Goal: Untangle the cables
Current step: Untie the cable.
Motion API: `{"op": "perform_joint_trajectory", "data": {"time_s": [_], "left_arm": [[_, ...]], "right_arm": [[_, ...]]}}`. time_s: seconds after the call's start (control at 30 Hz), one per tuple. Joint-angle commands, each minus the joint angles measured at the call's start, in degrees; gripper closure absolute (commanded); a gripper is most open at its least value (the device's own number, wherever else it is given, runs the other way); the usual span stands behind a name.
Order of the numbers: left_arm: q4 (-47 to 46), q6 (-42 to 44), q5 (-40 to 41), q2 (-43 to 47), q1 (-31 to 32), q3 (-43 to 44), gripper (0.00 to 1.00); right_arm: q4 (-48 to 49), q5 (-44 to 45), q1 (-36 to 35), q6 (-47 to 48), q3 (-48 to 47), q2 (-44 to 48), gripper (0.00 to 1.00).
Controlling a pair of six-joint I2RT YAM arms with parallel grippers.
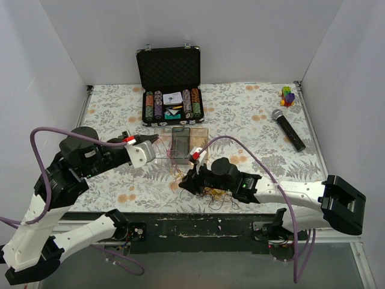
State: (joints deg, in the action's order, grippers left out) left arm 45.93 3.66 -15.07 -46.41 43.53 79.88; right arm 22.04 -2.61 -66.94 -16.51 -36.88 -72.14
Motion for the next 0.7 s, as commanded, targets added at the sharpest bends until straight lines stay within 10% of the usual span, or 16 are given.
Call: {"op": "perform_joint_trajectory", "data": {"time_s": [0.0, 0.17, 0.4, 0.67], "left_arm": [[1.6, 1.8, 2.4, 0.4, -0.3, 4.1, 1.00], [3.5, 1.3, 3.3, -0.1, -0.3, 7.4, 1.00], [5.3, 4.1, 6.7, 0.3, -0.3, 10.0, 1.00], [5.8, 9.4, 11.2, 1.6, -0.3, 12.0, 1.00]], "right_arm": [[2.4, 1.9, -0.3, 0.5, 3.0, 0.1, 0.61], [3.3, 4.9, -0.3, 0.1, 3.4, -1.6, 0.65], [-5.9, 15.2, -0.3, -3.3, 5.0, 0.3, 0.99], [-16.7, 24.1, 0.2, -17.7, 16.7, 10.0, 0.99]]}}
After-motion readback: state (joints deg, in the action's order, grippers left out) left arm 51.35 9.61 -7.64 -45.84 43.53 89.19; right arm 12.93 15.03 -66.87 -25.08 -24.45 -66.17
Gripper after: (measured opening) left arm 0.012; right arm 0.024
